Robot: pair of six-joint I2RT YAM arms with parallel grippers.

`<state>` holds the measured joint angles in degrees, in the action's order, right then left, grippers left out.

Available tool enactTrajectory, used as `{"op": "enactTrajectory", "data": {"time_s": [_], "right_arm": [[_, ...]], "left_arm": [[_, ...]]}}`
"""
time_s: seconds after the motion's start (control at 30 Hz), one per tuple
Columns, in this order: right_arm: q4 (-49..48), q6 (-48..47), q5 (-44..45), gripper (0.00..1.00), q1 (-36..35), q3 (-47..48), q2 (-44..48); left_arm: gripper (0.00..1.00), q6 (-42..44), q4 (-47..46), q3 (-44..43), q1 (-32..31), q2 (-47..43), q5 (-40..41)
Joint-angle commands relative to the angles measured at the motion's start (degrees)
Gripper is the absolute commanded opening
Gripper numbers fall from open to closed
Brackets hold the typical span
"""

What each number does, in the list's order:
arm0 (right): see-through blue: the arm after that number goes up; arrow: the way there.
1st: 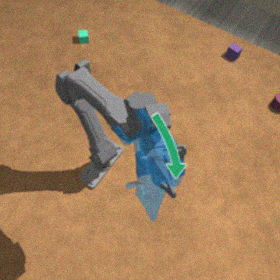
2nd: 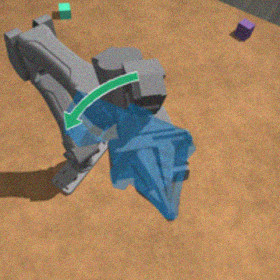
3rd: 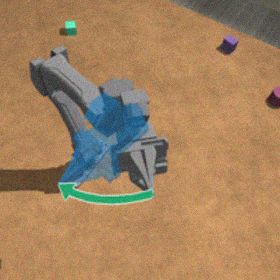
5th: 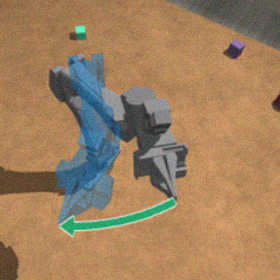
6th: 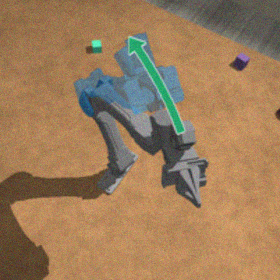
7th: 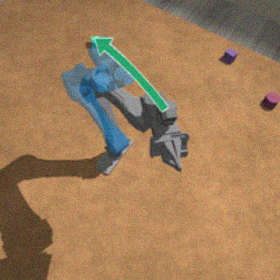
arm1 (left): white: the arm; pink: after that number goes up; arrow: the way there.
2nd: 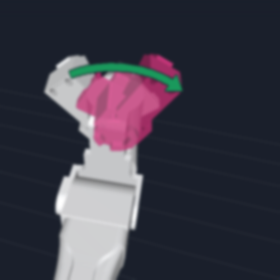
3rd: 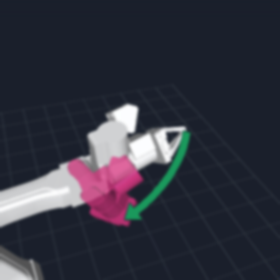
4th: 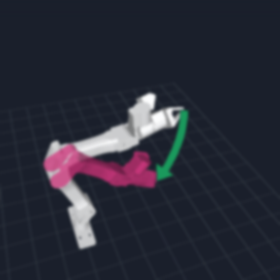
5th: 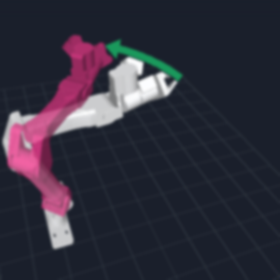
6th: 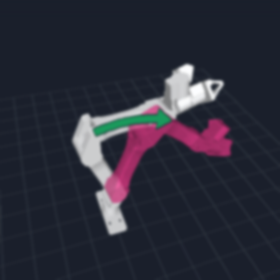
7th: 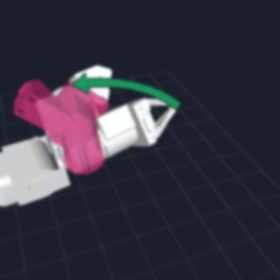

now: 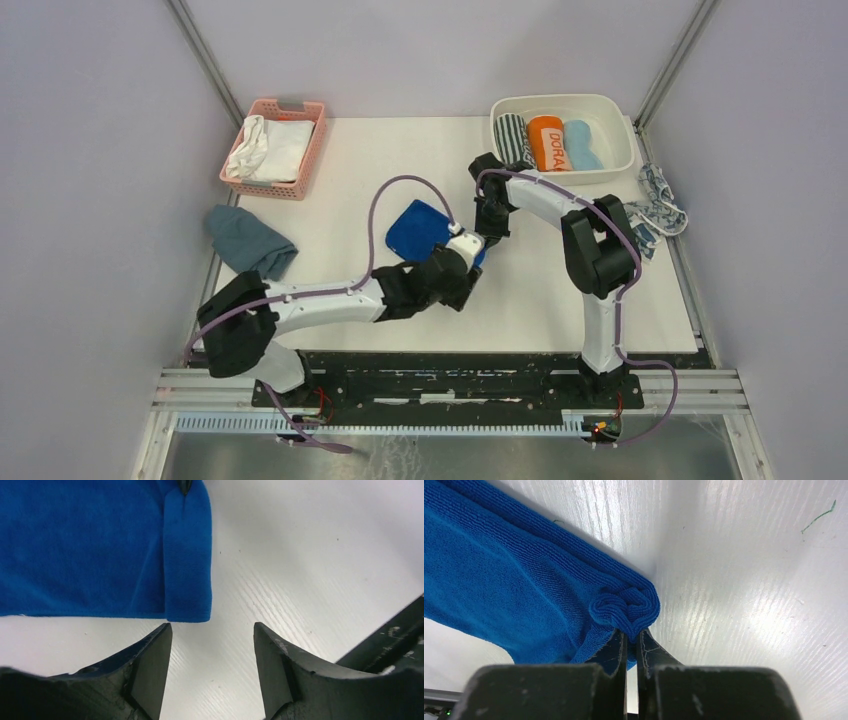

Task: Roll the towels
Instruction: Roll the towel at the center of the board.

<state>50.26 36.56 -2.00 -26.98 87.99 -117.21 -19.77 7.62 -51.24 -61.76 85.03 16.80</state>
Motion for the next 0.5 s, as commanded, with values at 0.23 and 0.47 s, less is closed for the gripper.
{"op": "enactTrajectory", "data": {"time_s": [0.23,0.47], "right_arm": [[0.22,-0.08,1.29,0.03,0.09,2.10,-1.16],[-0.39,-0.28,0.41,0.03,0.15,1.43,-0.65]], "left_arm": [[0.70,17.77,0.38,-14.36,-9.77,20.80,29.33],[0.68,21.35,0.19,-17.56,-9.76,28.52,33.53]]}}
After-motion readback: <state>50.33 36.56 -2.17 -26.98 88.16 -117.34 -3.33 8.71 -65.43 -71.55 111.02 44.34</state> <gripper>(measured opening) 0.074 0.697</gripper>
